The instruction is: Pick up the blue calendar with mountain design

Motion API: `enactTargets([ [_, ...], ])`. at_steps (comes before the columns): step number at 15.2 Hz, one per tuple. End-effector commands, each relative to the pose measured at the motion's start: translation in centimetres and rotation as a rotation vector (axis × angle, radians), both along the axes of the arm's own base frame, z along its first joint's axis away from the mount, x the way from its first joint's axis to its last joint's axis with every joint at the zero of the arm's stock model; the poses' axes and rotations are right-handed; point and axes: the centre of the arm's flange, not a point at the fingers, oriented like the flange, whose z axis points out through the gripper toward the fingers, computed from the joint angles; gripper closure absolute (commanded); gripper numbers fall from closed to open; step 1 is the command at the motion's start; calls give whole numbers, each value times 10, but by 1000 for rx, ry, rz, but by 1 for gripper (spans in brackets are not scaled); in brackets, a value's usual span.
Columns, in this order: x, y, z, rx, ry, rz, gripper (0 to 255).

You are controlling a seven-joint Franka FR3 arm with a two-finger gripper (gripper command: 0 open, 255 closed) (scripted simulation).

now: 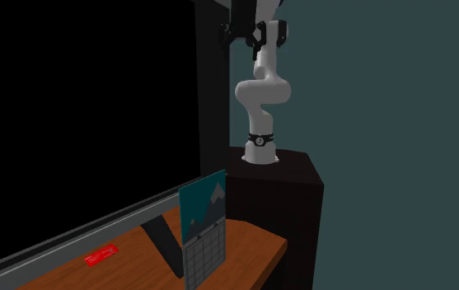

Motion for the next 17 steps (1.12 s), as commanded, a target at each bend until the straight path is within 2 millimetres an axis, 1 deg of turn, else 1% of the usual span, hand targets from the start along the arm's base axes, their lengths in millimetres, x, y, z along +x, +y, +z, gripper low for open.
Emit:
enactTargets([
  [1, 0, 0, 0, 0, 0, 0, 0],
  [17, 115, -23, -184, 83, 72, -37, 0],
])
